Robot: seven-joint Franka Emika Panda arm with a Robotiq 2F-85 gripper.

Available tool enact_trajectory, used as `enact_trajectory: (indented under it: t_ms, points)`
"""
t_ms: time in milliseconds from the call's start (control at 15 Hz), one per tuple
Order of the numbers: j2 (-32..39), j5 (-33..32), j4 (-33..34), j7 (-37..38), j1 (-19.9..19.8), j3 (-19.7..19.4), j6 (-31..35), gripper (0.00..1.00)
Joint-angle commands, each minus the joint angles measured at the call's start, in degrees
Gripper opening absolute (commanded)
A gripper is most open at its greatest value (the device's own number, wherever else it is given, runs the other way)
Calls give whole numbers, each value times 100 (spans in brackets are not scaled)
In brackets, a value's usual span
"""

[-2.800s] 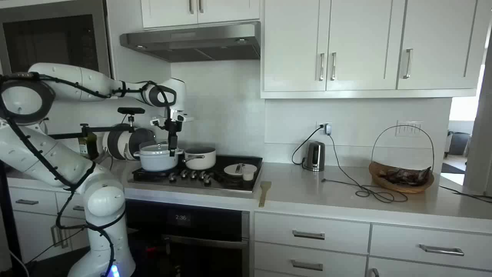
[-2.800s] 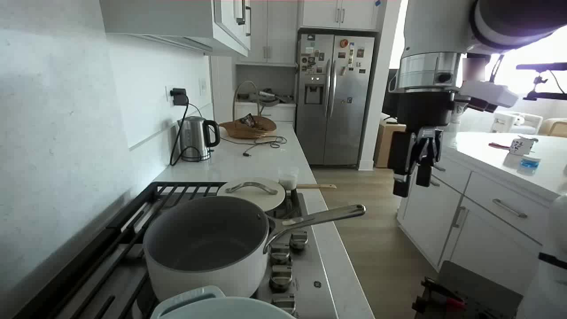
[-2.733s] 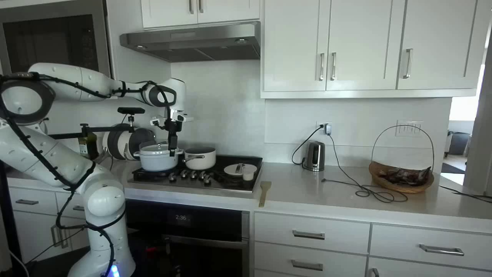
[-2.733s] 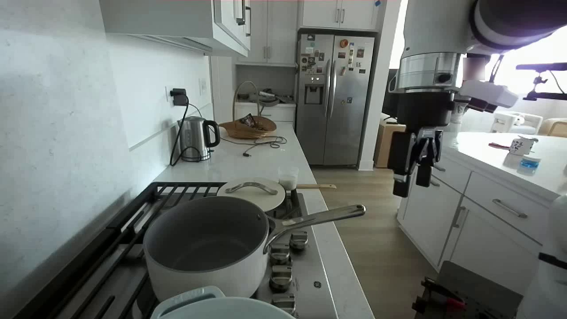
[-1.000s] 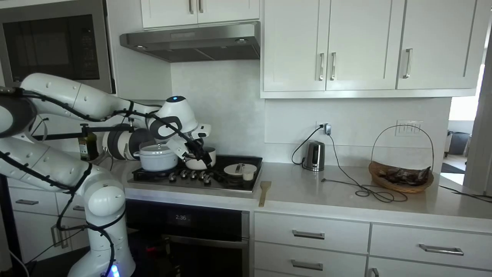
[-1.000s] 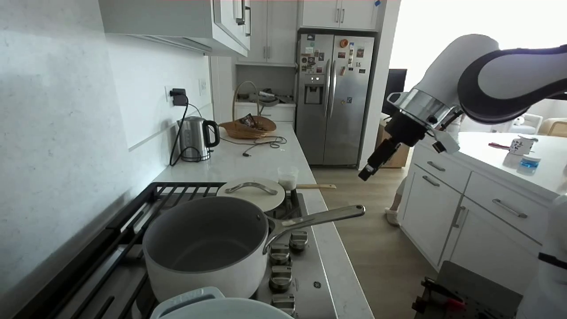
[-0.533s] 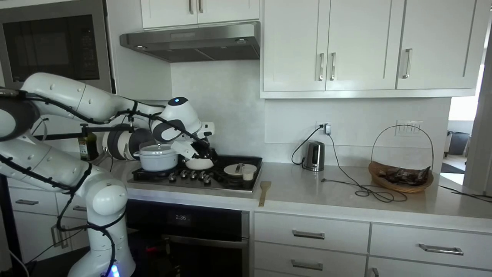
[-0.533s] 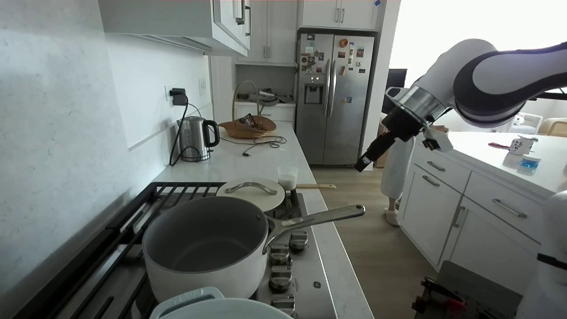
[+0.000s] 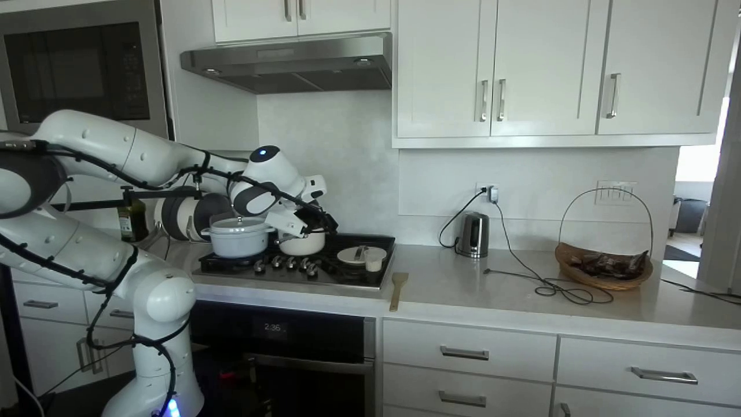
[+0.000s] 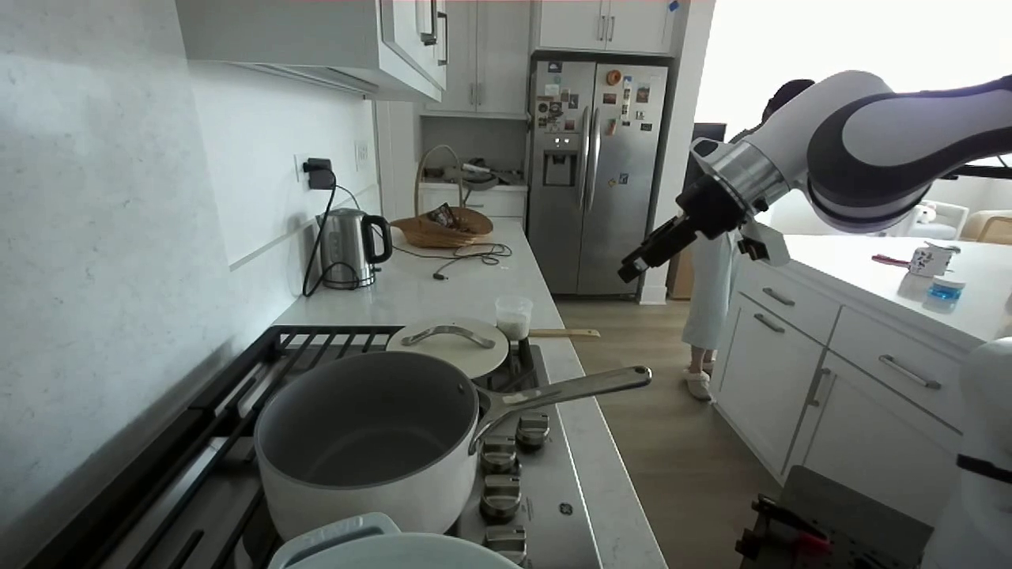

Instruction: Empty the cup into the pot

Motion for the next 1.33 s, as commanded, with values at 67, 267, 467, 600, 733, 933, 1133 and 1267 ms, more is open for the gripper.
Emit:
enact_trajectory:
  t_ms: [67, 267, 467, 600, 733, 933, 1133, 1267]
  points:
    - [138, -73, 6, 24, 44, -72, 504, 100]
    - [41, -107, 8, 88, 26, -74, 288, 100]
    - [41, -107, 9, 88, 29, -74, 288, 100]
    - [41, -108, 8, 88, 29, -74, 288, 100]
    - [41, -108, 8, 88, 29, -74, 288, 100]
    - [31, 67, 9, 2, 228, -267, 626, 100]
    - [283, 96, 17, -202, 665, -699, 1616, 100]
    - [573, -39, 54, -337, 1207, -1191, 2390, 100]
